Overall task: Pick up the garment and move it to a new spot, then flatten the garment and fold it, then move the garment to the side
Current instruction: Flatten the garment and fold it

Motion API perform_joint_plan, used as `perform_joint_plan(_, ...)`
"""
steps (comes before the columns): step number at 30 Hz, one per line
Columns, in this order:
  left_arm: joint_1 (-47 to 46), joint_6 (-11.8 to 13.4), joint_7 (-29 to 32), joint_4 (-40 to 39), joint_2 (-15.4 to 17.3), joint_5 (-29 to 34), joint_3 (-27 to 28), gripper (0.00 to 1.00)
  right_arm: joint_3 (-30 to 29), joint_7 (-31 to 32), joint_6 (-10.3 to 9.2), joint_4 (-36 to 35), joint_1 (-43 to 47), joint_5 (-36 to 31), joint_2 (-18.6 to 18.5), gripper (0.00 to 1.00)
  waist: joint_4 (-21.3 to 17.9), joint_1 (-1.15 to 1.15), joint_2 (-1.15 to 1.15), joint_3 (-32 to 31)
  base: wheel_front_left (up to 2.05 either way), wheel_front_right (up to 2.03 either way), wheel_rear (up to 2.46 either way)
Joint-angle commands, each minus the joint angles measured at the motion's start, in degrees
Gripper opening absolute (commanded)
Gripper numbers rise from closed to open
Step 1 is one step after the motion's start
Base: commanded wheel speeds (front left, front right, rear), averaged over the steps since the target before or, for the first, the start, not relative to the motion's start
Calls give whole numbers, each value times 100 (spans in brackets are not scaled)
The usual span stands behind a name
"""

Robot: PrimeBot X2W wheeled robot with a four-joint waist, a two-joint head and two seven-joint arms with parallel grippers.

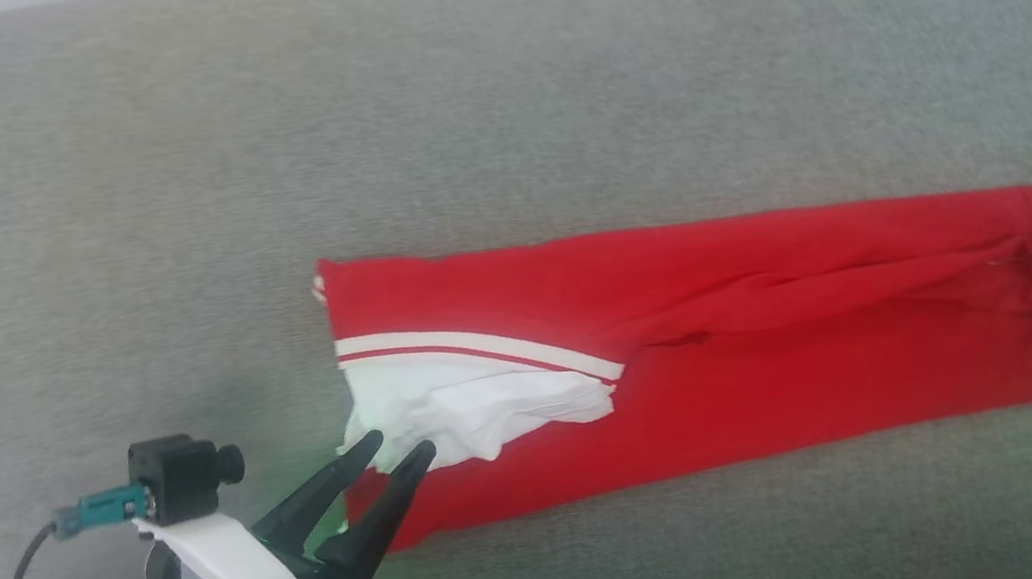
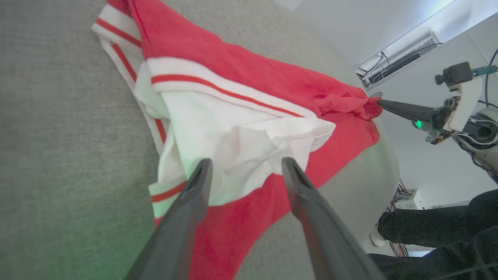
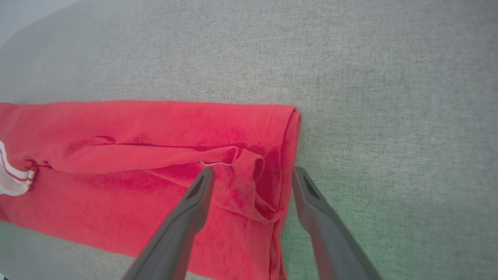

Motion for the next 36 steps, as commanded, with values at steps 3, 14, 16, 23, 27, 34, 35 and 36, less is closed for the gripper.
perform_joint_plan(3,337,-11,-251,114,-189,113,316,100,-336,70,0,35,282,207,-89,100,304,0,0,-232,0,0,0)
perform_joint_plan(14,1300,-11,-288,790,-1412,1227,2309,100,-881,667,0,731,508,104,111,100,857,0,0,-329,0,0,0)
perform_joint_plan(16,1476,-11,-289,867,-1644,1611,2689,100,-943,826,0,875,485,24,207,100,910,0,0,-333,0,0,0)
perform_joint_plan(23,1917,-11,-290,941,-2310,3648,4066,100,-1140,1347,0,1150,499,-346,601,100,964,0,0,-370,0,0,0)
perform_joint_plan(27,2114,-10,-290,689,-2709,5089,4786,100,-1269,1600,0,1217,466,-591,861,100,930,0,0,-373,0,0,0)
perform_joint_plan(34,2328,-10,-289,265,-3274,6346,5429,100,-1349,1934,3,1280,204,-1218,1507,100,854,0,0,-298,0,0,0)
perform_joint_plan(35,2339,-10,-290,266,-3339,6373,5479,100,-1324,1987,11,1282,173,-1318,1610,100,845,0,0,-286,0,0,0)
perform_joint_plan(36,2331,-10,-290,265,-3336,6468,5508,100,-1330,2020,14,1296,142,-1398,1702,100,836,0,0,-273,0,0,0)
